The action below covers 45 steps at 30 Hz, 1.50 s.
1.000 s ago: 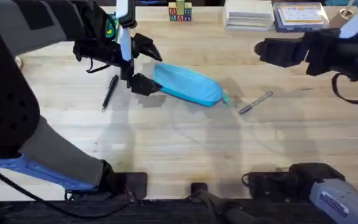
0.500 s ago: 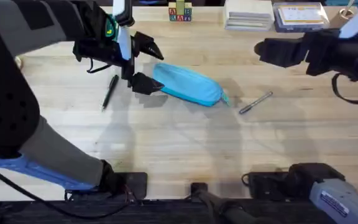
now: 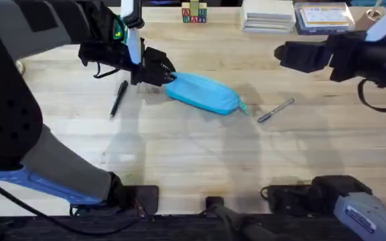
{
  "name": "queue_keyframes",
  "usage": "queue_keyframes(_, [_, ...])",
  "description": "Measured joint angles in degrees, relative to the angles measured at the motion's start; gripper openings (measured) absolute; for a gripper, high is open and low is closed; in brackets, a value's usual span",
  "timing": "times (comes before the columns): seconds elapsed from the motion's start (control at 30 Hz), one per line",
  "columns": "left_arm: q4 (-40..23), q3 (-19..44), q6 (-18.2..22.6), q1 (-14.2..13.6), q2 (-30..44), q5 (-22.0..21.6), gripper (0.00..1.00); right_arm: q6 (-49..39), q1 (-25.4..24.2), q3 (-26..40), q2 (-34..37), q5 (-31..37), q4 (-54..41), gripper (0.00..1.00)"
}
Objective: Unzip the bag, pick up the pens from the table one at a time and place them inside, then zip the bag closed.
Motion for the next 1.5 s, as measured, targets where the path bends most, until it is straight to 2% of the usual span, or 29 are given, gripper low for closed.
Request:
queue_keyframes(0.17, [0.00,0.00,0.00,0.02,0.00,0.01,0.045,-2.58,0.00,0.02,0.00,0.00,-5.43,0.997])
queue_keyframes(0.5, [0.00,0.00,0.00,0.00,0.00,0.01,0.044,-15.21,0.00,0.02,0.03,1.05,-17.49,0.997])
queue_keyframes(0.67, [0.00,0.00,0.00,0.00,0.00,0.00,0.044,-19.06,0.00,0.02,5.31,1.78,-22.40,0.997])
queue_keyframes(1.17, [0.00,0.00,0.00,0.01,0.00,0.00,0.044,-30.10,0.00,0.02,20.54,-5.16,-19.93,0.997])
queue_keyframes(1.5, [0.00,-0.01,0.00,0.00,0.00,0.01,0.043,-35.96,0.00,0.02,24.91,-9.18,-17.89,0.996])
